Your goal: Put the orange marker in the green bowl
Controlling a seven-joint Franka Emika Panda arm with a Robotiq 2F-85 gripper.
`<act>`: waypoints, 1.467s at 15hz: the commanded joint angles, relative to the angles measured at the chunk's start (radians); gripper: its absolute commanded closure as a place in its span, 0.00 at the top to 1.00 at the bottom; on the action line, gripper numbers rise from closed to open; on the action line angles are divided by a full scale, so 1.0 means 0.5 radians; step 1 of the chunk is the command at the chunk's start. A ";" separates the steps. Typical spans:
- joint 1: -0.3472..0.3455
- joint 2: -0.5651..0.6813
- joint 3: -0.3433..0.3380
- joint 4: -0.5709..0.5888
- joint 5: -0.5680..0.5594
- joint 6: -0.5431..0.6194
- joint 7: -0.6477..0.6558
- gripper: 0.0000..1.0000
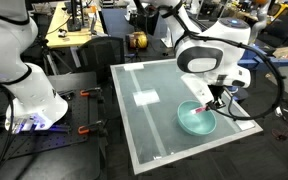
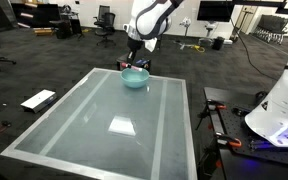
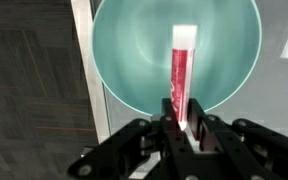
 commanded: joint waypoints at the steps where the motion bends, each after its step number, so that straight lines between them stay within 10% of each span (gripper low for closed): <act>1: -0.070 0.148 0.075 0.132 0.016 0.043 -0.055 0.05; 4: -0.083 0.188 0.103 0.139 0.002 0.095 -0.052 0.05; 6: -0.094 0.181 0.123 0.112 0.002 0.172 -0.051 0.47; 13: -0.167 0.054 0.208 -0.035 -0.006 0.491 -0.057 0.97; 22: -0.321 -0.303 0.431 -0.432 0.014 0.912 -0.152 1.00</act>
